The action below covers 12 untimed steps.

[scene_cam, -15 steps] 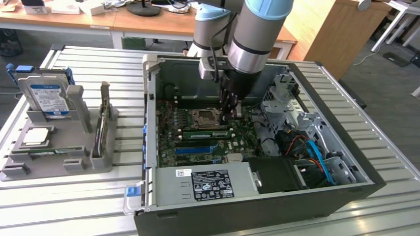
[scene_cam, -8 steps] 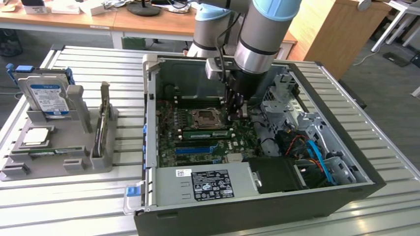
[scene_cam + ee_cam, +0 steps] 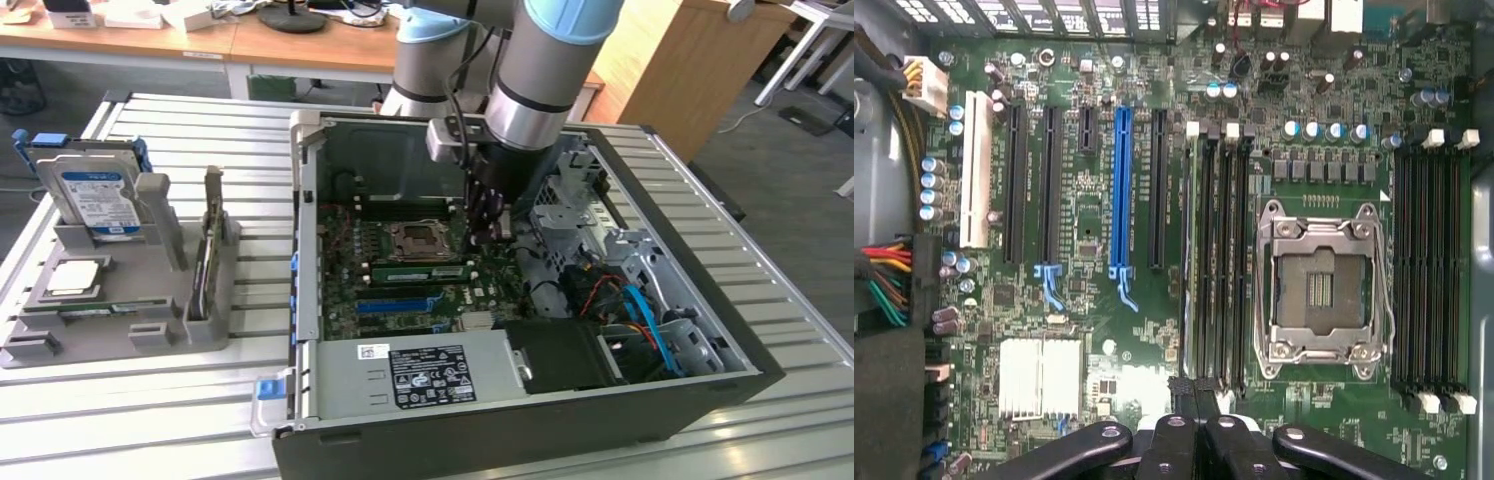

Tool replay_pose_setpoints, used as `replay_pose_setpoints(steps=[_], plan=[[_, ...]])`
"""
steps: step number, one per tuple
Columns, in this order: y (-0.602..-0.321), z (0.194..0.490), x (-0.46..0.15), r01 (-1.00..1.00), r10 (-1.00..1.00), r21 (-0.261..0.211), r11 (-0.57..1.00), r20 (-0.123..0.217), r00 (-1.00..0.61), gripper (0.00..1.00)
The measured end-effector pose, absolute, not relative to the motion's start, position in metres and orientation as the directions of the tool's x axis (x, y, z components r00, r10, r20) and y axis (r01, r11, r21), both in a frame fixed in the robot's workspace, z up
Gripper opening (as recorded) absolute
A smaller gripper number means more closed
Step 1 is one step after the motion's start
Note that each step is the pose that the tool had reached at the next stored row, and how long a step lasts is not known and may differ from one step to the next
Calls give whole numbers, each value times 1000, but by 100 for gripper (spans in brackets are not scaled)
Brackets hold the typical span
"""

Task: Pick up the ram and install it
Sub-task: 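Press down the ram until it locks into place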

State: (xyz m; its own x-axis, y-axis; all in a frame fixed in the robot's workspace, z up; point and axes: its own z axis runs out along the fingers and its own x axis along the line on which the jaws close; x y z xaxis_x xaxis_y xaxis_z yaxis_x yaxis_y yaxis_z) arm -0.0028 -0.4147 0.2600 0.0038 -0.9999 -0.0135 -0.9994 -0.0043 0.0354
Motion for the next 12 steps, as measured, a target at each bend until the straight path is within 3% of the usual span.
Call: replay_pose_setpoints(steps=[12], plan=[[-415, 260, 2, -999, -1000, 36, -4, -13, 4, 11]])
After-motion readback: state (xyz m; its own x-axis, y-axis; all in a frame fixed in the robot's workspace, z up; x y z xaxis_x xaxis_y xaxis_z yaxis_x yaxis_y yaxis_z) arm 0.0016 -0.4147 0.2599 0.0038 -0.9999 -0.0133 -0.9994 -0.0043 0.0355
